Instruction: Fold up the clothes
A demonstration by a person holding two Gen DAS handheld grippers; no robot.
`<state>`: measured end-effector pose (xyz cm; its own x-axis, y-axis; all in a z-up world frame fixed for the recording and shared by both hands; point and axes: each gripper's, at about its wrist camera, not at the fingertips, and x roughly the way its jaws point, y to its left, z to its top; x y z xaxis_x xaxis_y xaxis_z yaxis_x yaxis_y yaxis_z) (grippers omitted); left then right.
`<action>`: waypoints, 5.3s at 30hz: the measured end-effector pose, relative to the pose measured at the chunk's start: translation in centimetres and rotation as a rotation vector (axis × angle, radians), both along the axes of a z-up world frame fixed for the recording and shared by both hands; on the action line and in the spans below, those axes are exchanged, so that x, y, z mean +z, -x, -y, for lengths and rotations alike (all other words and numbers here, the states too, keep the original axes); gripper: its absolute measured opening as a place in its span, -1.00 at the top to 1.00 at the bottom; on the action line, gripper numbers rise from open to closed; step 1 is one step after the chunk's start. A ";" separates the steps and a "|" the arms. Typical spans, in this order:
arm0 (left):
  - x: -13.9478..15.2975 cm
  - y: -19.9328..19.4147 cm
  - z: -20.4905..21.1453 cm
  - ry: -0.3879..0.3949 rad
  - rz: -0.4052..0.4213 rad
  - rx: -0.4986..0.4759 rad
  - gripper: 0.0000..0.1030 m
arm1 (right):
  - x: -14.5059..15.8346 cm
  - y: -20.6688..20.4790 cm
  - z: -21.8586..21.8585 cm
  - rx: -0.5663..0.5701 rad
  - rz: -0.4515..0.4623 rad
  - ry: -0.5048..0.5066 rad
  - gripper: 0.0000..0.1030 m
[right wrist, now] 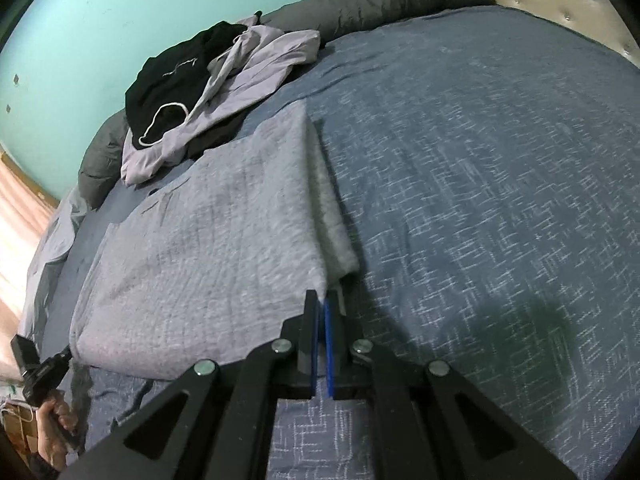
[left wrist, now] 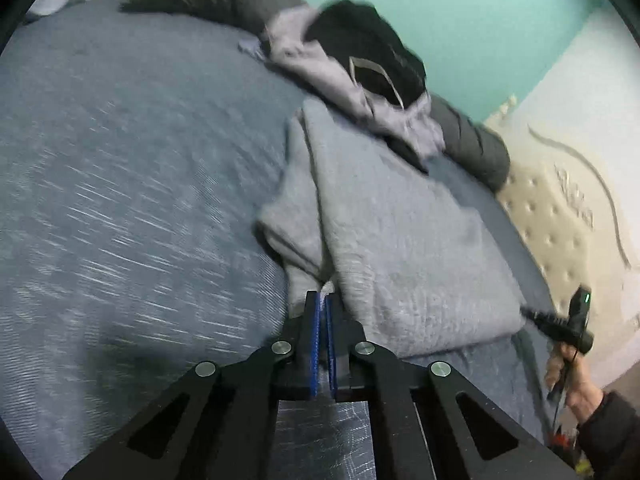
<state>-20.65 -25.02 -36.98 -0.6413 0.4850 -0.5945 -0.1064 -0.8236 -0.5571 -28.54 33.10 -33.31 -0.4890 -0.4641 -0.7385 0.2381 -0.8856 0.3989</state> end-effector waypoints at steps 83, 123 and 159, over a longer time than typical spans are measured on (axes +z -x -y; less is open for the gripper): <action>1.0 -0.4 0.2 0.069 0.014 0.095 0.39 | 2.7 -4.3 4.7 0.055 -0.018 0.114 0.86; 1.3 -0.1 -1.1 0.103 -0.016 0.063 0.28 | -0.1 8.1 26.3 0.252 0.182 -0.221 0.92; -1.2 -1.1 -2.0 -0.117 0.164 0.107 -0.30 | 2.1 -5.2 2.2 -0.079 -0.008 0.044 0.52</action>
